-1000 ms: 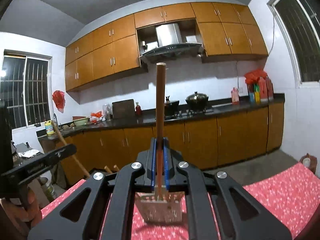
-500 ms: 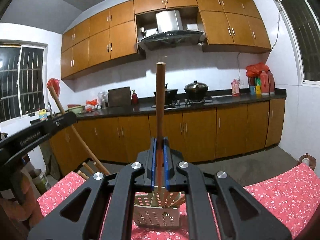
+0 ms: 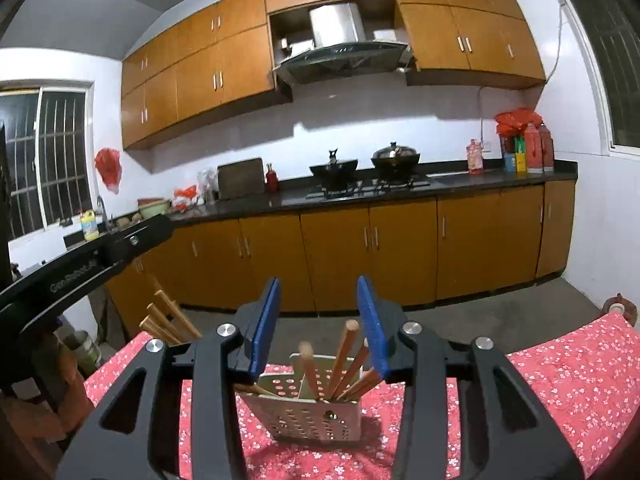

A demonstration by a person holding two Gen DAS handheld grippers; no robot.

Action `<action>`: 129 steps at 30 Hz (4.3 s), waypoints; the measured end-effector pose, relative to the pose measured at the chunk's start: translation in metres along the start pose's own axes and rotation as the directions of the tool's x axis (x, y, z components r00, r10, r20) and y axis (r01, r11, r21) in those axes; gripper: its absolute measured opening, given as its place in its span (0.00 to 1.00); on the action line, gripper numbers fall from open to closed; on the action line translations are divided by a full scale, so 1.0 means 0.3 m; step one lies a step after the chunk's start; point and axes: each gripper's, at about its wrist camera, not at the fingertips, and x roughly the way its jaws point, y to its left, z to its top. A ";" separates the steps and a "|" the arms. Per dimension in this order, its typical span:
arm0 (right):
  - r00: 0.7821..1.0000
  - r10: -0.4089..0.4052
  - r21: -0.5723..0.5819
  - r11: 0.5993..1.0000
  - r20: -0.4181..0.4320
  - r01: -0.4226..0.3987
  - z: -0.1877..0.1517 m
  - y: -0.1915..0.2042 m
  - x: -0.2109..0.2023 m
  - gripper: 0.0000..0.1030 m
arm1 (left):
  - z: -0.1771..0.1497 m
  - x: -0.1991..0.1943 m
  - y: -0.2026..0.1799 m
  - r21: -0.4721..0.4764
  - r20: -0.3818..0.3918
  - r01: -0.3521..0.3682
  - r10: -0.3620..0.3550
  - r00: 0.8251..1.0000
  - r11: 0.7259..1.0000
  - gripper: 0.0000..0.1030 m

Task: Organize utensils

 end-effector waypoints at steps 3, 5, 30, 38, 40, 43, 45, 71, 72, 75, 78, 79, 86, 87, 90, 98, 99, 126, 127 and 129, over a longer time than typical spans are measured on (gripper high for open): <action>1.000 -0.003 0.010 1.000 0.012 0.002 0.008 -0.013 -0.022 0.41 | 0.008 -0.035 0.027 -0.017 0.014 -0.007 0.008 1.000 1.000 0.41; 1.000 -0.006 0.010 1.000 0.017 0.006 0.011 -0.016 -0.032 0.46 | 0.011 -0.058 0.046 -0.028 0.023 -0.017 0.018 1.000 0.999 0.47; 0.983 -0.165 -0.070 0.983 0.080 0.171 0.007 0.022 -0.163 0.98 | -0.044 -0.320 0.148 0.099 0.070 -0.144 0.138 0.988 0.985 0.96; 0.980 -0.175 -0.142 0.972 0.094 0.187 -0.061 0.067 -0.277 0.98 | -0.167 -0.444 0.122 0.187 0.047 -0.148 0.142 0.989 0.971 0.96; 0.980 -0.174 -0.148 0.971 0.096 0.187 -0.093 0.076 -0.308 0.98 | -0.205 -0.478 0.127 0.186 0.042 -0.144 0.139 0.989 0.972 0.96; 0.983 -0.167 -0.161 0.971 0.073 0.177 -0.152 0.090 -0.333 0.98 | -0.267 -0.532 0.139 0.171 0.041 -0.142 0.137 0.990 0.975 0.96; 0.984 -0.168 -0.158 0.972 0.052 0.174 -0.200 0.096 -0.343 0.98 | -0.311 -0.564 0.148 0.148 0.040 -0.151 0.146 0.988 0.977 0.96; 0.986 -0.140 -0.073 0.988 -0.089 0.134 -0.536 0.106 -0.506 0.98 | -0.626 -0.709 0.147 0.185 -0.053 -0.185 0.198 0.979 0.965 0.96; 0.985 -0.144 -0.076 0.988 -0.090 0.137 -0.537 0.107 -0.507 0.98 | -0.630 -0.706 0.146 0.185 -0.062 -0.182 0.197 0.979 0.966 0.96; 0.984 -0.157 -0.073 0.986 -0.088 0.150 -0.536 0.105 -0.509 0.98 | -0.639 -0.703 0.142 0.182 -0.074 -0.179 0.195 0.978 0.967 0.96; 0.982 -0.167 -0.071 0.984 -0.090 0.161 -0.532 0.100 -0.507 0.98 | -0.635 -0.700 0.137 0.177 -0.075 -0.178 0.193 0.978 0.968 0.96; 0.981 -0.172 -0.073 0.984 -0.092 0.165 -0.532 0.099 -0.506 0.98 | -0.635 -0.698 0.137 0.175 -0.076 -0.177 0.193 0.978 0.969 0.96; 0.977 -0.188 -0.082 0.980 -0.097 0.181 -0.543 0.099 -0.502 0.98 | -0.644 -0.683 0.135 0.170 -0.095 -0.180 0.198 0.976 0.969 0.96; 0.977 -0.192 -0.086 0.979 -0.097 0.184 -0.545 0.100 -0.502 0.98 | -0.646 -0.683 0.133 0.172 -0.094 -0.181 0.199 0.975 0.968 0.96; 0.975 -0.198 -0.091 0.978 -0.098 0.189 -0.550 0.100 -0.501 0.98 | -0.653 -0.679 0.129 0.180 -0.095 -0.185 0.204 0.974 0.966 0.96; 0.974 -0.199 -0.090 0.978 -0.104 0.191 -0.553 0.094 -0.500 0.98 | -0.654 -0.674 0.121 0.180 -0.103 -0.182 0.203 0.974 0.967 0.96; 0.974 -0.199 -0.089 0.978 -0.104 0.190 -0.553 0.094 -0.500 0.98 | -0.657 -0.673 0.122 0.180 -0.104 -0.182 0.203 0.974 0.967 0.96; 0.972 -0.197 -0.080 0.979 -0.128 0.188 -0.562 0.095 -0.486 0.98 | -0.671 -0.659 0.132 0.169 -0.122 -0.185 0.207 0.971 0.968 0.96; 0.972 -0.197 -0.080 0.979 -0.128 0.187 -0.562 0.095 -0.487 0.98 | -0.671 -0.659 0.132 0.169 -0.122 -0.186 0.208 0.971 0.968 0.96; 0.972 -0.197 -0.080 0.979 -0.128 0.188 -0.562 0.095 -0.486 0.98 | -0.670 -0.659 0.132 0.168 -0.123 -0.185 0.207 0.971 0.968 0.96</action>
